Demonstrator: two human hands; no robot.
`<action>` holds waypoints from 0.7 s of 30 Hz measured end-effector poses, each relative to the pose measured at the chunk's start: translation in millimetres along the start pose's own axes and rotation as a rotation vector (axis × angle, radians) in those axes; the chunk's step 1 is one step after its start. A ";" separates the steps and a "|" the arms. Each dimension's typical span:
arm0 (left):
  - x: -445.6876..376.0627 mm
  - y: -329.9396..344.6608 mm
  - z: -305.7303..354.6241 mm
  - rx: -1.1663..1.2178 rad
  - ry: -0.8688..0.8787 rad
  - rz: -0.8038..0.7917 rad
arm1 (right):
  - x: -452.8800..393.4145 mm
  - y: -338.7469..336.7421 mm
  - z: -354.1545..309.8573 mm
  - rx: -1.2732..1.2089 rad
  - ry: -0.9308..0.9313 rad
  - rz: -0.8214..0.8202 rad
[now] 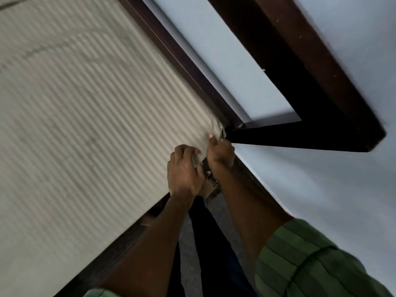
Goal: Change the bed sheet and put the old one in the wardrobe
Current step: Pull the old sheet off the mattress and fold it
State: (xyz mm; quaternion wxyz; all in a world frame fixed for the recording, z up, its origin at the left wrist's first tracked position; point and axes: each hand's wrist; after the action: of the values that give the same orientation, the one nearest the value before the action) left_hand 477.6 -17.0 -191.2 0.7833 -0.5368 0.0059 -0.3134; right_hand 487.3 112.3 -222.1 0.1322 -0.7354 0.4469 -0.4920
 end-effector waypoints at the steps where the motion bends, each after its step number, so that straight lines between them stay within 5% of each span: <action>1: -1.4 5.2 -2.0 -0.039 0.035 -0.027 | 0.0 3.3 3.8 0.004 -0.034 0.007; 6: -5.1 25.9 -6.9 -0.186 0.100 -0.075 | -6.1 13.1 22.6 -0.046 -0.224 -0.020; 21: -7.2 43.7 -2.6 -0.131 0.093 0.036 | -22.2 -3.3 32.6 -0.021 -0.291 -0.040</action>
State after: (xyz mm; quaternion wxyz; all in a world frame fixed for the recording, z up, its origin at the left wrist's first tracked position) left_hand 492.1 -5.6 -231.6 0.7508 -0.5717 0.0725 -0.3228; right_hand 513.9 123.7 -249.1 0.1779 -0.8091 0.4134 -0.3779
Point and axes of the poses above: each hand's wrist, its own x-axis away from the middle knuckle, its own y-axis out of the palm, z = x × y, and after that the axes turned 14 degrees about -x, right-handed
